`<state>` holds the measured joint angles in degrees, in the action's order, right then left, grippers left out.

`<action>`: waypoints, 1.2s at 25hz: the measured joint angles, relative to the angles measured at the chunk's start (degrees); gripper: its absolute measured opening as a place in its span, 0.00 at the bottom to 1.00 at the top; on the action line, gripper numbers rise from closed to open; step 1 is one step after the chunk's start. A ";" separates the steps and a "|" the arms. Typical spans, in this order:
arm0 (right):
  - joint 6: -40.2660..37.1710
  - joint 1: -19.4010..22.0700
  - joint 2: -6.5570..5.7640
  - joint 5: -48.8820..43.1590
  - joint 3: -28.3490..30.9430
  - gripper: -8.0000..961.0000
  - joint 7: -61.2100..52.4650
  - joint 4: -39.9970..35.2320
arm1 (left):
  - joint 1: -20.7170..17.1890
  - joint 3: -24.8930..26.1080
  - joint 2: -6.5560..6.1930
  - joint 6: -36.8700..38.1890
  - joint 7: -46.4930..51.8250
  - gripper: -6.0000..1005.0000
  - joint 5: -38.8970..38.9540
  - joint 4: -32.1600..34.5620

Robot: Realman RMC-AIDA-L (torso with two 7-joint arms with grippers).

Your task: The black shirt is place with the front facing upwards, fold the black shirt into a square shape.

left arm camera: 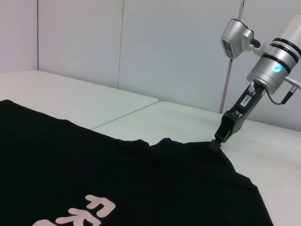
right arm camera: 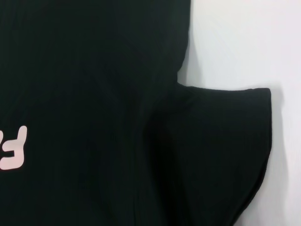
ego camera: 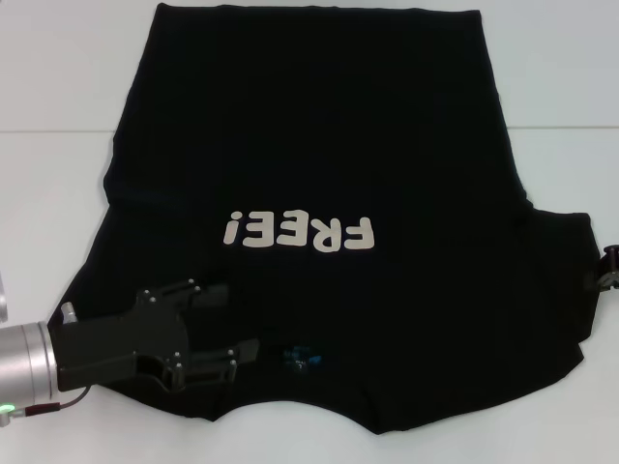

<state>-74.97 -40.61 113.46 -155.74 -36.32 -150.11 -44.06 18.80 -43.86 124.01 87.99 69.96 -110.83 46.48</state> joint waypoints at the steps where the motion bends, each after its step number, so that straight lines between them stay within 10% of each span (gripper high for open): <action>1: 0.03 0.00 0.00 0.00 0.00 0.05 0.02 -0.01 | 0.00 0.00 -0.02 -0.05 0.00 0.83 -0.01 -0.09; 20: -0.20 2.93 -1.52 10.44 0.74 0.10 1.92 -6.73 | 0.00 0.00 -0.22 -0.51 -0.18 0.83 -0.31 -0.51; 30: -0.97 -1.67 -0.29 12.14 -3.98 0.14 3.88 -6.57 | 0.00 0.09 -0.32 -0.64 -0.09 0.83 -0.43 -0.51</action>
<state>-75.94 -42.28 113.17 -143.60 -40.31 -146.23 -50.63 18.81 -43.77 123.69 87.35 69.87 -111.26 45.97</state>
